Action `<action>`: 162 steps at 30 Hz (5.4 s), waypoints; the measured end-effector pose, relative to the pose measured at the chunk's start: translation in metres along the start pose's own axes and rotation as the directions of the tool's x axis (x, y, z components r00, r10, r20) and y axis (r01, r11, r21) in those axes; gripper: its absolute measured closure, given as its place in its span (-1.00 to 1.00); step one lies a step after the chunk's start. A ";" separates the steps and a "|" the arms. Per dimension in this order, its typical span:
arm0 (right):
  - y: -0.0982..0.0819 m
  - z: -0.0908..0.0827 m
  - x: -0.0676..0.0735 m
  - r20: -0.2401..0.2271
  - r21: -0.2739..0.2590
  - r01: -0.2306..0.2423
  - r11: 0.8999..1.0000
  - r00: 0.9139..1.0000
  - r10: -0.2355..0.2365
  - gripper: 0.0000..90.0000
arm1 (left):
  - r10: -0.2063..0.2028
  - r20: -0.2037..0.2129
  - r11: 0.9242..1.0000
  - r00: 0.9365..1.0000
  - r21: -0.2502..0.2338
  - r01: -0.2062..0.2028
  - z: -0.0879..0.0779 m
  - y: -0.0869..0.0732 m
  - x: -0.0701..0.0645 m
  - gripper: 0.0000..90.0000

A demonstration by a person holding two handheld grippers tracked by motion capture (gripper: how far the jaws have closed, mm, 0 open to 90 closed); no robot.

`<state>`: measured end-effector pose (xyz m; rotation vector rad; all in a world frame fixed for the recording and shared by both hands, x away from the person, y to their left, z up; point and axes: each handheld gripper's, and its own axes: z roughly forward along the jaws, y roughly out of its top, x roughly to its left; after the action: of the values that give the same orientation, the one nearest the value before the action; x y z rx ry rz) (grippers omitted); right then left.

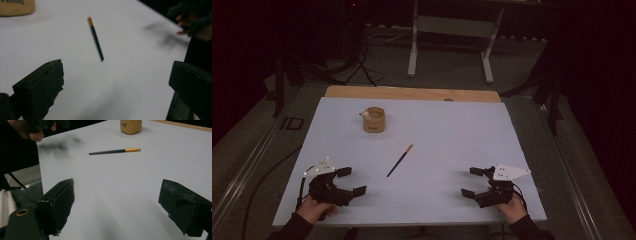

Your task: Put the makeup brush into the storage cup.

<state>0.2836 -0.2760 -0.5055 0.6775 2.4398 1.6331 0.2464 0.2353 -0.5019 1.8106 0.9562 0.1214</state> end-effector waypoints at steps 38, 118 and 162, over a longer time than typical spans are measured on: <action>0.005 -0.002 0.001 0.018 -0.004 0.020 1.000 1.000 -0.020 -0.71 | 0.098 -0.046 0.969 0.994 0.232 -0.085 0.019 0.104 -0.033 -0.91; 0.007 -0.004 0.002 0.009 -0.034 0.014 0.999 1.000 -0.013 -0.70 | 0.058 -0.175 0.683 0.983 0.725 0.089 0.176 0.145 -0.008 -0.21; 0.007 -0.004 0.002 -0.008 -0.042 0.003 0.999 1.000 -0.004 -0.70 | 0.166 -0.214 0.604 0.963 0.794 0.072 0.231 0.131 0.001 0.62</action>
<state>0.2831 -0.2761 -0.4974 0.6615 2.4038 1.6839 0.4318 0.0456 -0.5000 2.7169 1.2791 -0.0524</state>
